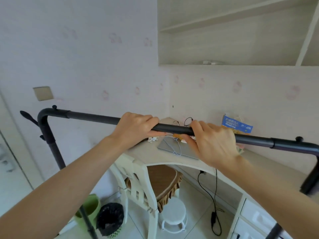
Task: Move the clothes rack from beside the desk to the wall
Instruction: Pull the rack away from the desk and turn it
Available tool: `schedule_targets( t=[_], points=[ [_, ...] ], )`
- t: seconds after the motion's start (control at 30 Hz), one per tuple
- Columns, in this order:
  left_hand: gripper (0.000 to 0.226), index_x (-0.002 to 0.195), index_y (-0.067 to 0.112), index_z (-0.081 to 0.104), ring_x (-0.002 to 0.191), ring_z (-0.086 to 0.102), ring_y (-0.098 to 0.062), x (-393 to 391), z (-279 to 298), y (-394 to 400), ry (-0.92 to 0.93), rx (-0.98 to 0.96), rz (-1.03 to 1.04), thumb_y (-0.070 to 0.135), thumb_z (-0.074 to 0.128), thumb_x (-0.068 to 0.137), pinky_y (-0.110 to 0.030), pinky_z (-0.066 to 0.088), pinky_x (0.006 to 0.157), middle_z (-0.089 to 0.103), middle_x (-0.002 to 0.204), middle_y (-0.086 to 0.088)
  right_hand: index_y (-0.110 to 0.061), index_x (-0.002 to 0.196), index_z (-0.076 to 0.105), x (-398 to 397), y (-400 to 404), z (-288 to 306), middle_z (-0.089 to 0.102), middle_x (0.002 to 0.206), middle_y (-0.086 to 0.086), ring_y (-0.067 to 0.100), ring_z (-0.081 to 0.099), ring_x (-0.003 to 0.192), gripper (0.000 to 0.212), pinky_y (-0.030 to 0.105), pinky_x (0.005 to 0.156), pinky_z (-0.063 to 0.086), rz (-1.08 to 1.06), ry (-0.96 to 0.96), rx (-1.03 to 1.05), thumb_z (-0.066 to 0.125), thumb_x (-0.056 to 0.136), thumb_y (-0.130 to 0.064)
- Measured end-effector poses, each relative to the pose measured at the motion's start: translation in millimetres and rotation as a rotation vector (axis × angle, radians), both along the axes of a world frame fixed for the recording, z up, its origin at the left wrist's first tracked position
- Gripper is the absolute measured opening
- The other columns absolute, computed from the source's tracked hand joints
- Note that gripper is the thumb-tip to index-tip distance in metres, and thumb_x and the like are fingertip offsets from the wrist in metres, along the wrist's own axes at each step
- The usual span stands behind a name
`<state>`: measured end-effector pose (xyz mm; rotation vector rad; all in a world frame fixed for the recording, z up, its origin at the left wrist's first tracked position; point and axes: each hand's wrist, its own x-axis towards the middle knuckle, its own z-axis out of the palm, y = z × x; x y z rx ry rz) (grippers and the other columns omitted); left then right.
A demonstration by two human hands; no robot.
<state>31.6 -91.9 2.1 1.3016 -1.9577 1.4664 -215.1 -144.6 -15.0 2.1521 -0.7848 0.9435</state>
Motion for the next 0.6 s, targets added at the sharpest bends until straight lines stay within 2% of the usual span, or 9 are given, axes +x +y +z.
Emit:
schedule_targets(
  t=[0.13, 0.3, 0.37, 0.5, 0.6],
  points=[
    [0.055, 0.063, 0.015, 0.054, 0.035, 0.042, -0.018, 18, 2, 30, -0.003, -0.016, 0.099, 0.060, 0.045, 0.093, -0.019, 0.020, 0.038, 0.045, 0.046, 0.003, -0.013, 0.077, 0.054, 25, 8, 4, 0.049, 0.055, -0.003, 0.017, 0.041, 0.040, 0.045, 0.022, 0.041, 0.020, 0.084, -0.001, 0.003, 0.036, 0.097, -0.049],
    [0.051, 0.063, 0.015, 0.054, 0.034, 0.042, -0.019, 49, 7, 67, -0.011, -0.009, 0.238, 0.059, 0.055, 0.088, -0.019, 0.021, 0.038, 0.046, 0.046, 0.003, -0.013, 0.075, 0.053, 67, 18, 9, 0.047, 0.053, -0.003, 0.017, 0.038, 0.039, 0.045, 0.022, 0.041, 0.022, 0.211, -0.015, 0.006, 0.040, 0.096, -0.050],
    [0.050, 0.063, 0.016, 0.055, 0.034, 0.042, -0.019, 65, 7, 83, -0.009, -0.015, 0.285, 0.059, 0.054, 0.089, -0.020, 0.022, 0.038, 0.047, 0.046, 0.003, -0.014, 0.076, 0.053, 87, 25, 9, 0.046, 0.053, -0.003, 0.016, 0.037, 0.039, 0.042, 0.022, 0.041, 0.023, 0.247, 0.008, 0.008, 0.043, 0.095, -0.050],
    [0.056, 0.064, 0.016, 0.057, 0.034, 0.042, -0.019, 96, 4, 115, 0.004, -0.008, 0.362, 0.060, 0.040, 0.094, -0.020, 0.021, 0.039, 0.048, 0.046, 0.003, -0.014, 0.076, 0.052, 127, 40, 11, 0.047, 0.053, -0.004, 0.016, 0.034, 0.039, 0.040, 0.021, 0.042, 0.017, 0.319, 0.034, 0.033, 0.047, 0.093, -0.050],
    [0.054, 0.066, 0.017, 0.058, 0.034, 0.042, -0.018, 126, 1, 142, -0.025, 0.009, 0.448, 0.061, 0.042, 0.093, -0.020, 0.022, 0.039, 0.049, 0.047, 0.004, -0.015, 0.076, 0.054, 162, 54, 9, 0.048, 0.053, -0.004, 0.015, 0.032, 0.039, 0.039, 0.020, 0.044, 0.011, 0.362, 0.045, 0.035, 0.046, 0.092, -0.050]
  ],
)
